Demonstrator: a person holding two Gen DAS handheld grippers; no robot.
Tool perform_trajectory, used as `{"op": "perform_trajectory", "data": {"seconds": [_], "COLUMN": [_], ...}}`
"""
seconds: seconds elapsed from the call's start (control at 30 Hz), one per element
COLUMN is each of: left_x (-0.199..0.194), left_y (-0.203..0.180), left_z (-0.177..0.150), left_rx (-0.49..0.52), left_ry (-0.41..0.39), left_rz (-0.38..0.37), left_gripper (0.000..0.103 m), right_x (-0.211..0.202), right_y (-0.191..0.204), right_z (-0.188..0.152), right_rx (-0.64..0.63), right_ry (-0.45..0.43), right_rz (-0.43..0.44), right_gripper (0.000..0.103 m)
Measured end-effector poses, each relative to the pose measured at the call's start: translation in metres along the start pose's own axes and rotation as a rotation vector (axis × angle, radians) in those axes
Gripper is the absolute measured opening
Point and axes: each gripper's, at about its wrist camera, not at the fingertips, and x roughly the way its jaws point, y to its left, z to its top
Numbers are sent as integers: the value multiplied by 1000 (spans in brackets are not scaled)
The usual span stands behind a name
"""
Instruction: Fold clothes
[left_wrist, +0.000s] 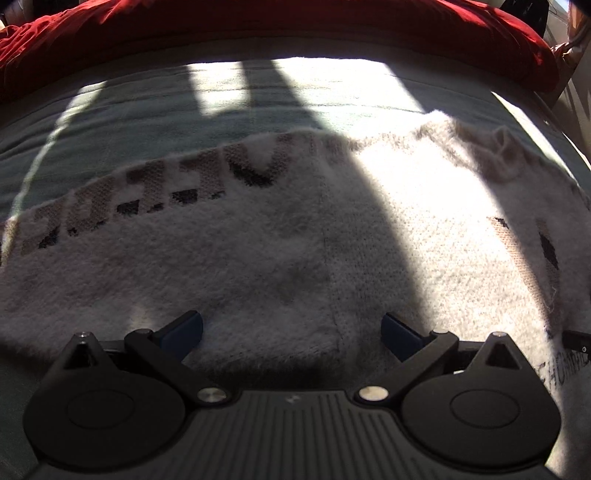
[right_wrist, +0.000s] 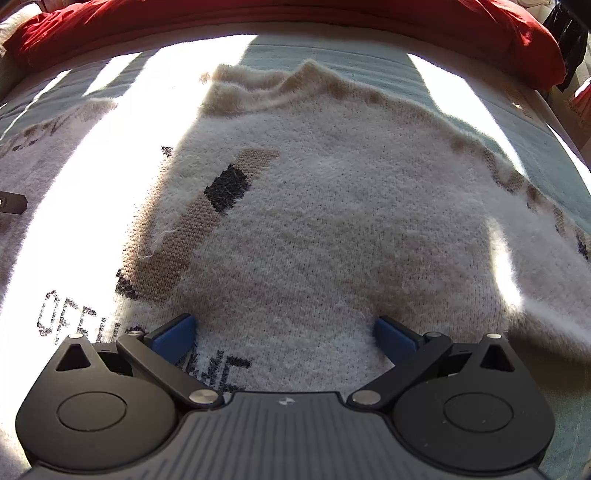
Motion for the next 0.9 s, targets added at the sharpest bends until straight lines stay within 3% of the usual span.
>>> {"op": "perform_trajectory", "data": {"seconds": [0.2,0.37,0.67,0.9], "left_x": [-11,-23,-2,-15], "left_y": [19,34,69,96], "left_z": [-10,5,11,-5], "left_rx": [-55,-116,-251,-210], "left_ry": [23,-67,-71,-51], "left_rz": [-3,-25,-49,22], "left_gripper": [102,102,101,101], "right_x": [1,1,2,3], "right_y": [0,0,0,3], "right_z": [1,0,1,3], "right_rx": [1,2,1,4], "right_ry": [10,7,15,32], "right_rz": [1,2,-3,-18], "right_gripper": [103,103,103,103]}}
